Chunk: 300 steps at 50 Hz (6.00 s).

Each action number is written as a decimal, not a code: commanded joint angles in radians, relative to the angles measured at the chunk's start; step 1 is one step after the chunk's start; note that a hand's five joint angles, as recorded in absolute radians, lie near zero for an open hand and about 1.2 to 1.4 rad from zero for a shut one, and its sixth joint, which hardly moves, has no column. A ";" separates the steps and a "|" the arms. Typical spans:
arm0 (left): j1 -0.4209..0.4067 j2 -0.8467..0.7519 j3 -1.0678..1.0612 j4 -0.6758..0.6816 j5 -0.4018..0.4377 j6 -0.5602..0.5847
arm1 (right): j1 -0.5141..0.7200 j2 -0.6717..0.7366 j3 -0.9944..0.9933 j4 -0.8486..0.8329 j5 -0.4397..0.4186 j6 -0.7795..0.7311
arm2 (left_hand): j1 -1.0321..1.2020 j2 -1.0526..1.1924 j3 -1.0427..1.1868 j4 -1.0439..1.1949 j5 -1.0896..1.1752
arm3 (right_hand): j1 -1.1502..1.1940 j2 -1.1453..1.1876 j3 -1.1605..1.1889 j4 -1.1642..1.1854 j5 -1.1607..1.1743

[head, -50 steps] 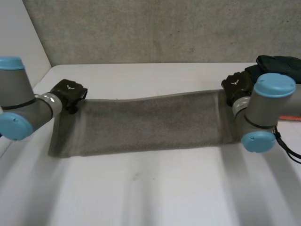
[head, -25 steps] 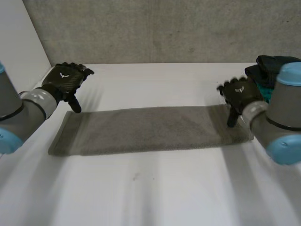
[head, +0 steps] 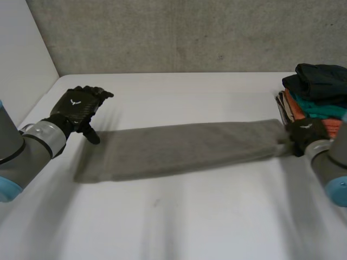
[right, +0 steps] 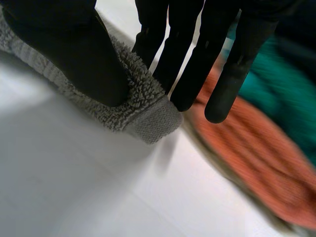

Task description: Fold the laundry.

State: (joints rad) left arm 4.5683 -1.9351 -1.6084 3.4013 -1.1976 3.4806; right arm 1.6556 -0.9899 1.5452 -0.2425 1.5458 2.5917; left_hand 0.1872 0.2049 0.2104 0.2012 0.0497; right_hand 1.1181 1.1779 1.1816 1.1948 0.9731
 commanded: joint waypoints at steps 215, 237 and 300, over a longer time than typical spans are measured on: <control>-0.172 0.303 0.144 -0.097 0.415 -0.603 | -0.193 0.148 -0.444 -0.557 -0.272 0.329 | -0.013 -0.030 -0.036 -0.027 -0.050 | 0.278 0.218 0.215 0.201 0.249; -0.236 0.226 0.145 -0.188 0.377 -0.471 | -0.370 0.194 -0.350 -0.465 -0.547 0.366 | -0.013 -0.030 -0.036 -0.027 -0.050 | 0.100 0.041 0.037 0.024 0.071; 0.371 -0.039 0.076 -0.577 -0.051 0.443 | 0.250 -0.351 0.033 -0.073 -0.162 0.335 | -0.013 -0.030 -0.036 -0.027 -0.050 | -0.944 -1.003 -1.007 -1.020 -0.973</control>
State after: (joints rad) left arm 4.9031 -1.8743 -1.5048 2.8790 -1.2349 3.6901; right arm 1.9065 -1.3498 1.5783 -0.2773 1.3526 2.9625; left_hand 0.1651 0.2025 0.2104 0.2011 0.0495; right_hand 0.2295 0.2074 0.2079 0.2088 0.0475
